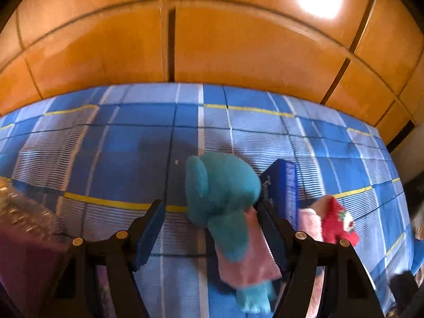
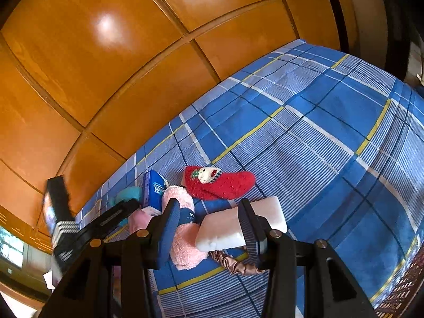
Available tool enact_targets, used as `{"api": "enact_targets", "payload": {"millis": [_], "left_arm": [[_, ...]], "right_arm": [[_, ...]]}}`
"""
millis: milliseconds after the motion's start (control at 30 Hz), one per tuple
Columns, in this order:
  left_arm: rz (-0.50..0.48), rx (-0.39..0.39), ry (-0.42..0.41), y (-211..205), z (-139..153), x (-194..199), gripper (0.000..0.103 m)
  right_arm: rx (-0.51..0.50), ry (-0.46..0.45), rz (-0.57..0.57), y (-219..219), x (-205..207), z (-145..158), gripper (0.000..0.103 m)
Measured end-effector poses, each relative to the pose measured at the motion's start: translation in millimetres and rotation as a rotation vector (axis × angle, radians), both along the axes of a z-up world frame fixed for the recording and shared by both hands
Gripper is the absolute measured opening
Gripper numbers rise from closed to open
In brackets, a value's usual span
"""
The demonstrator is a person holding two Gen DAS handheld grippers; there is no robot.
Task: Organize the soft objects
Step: 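Grasp the teal plush toy with the left tool while the right grasps the blue tissue packet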
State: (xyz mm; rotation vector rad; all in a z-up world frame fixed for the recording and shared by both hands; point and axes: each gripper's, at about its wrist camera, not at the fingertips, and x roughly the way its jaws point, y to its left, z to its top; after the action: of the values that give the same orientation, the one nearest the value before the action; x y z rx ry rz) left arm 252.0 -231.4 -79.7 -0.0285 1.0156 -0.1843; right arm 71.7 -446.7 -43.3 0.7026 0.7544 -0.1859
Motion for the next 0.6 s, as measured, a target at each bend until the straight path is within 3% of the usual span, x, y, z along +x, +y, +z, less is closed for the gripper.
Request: {"api": "enact_targets", "payload": {"millis": [33, 133, 167, 233, 400, 600], "left_arm": [[-0.009, 0.013, 0.011, -1, -5, 3, 0.073], [-0.053, -0.028, 0.074, -2, -19, 5, 0.050], [-0.073, -0.006, 0.054, -4, -17, -1, 0.046], [-0.134, 0.000, 0.022, -6, -13, -18, 0.043], [-0.197, -0.031, 0.029, 5, -8, -54, 0.042], [-0.339, 0.017, -0.023, 14, -7, -118, 0.042]], "right_arm": [[-0.002, 0.001, 0.002, 0, 1, 0, 0.046], [-0.017, -0.001, 0.018, 4, 2, 0, 0.046], [-0.027, 0.001, 0.024, 6, 3, 1, 0.046], [-0.037, 0.007, 0.036, 9, 5, 0, 0.046], [-0.041, 0.007, 0.085, 15, 8, 2, 0.046], [-0.036, 0.038, 0.283, 35, 44, 6, 0.046]]}}
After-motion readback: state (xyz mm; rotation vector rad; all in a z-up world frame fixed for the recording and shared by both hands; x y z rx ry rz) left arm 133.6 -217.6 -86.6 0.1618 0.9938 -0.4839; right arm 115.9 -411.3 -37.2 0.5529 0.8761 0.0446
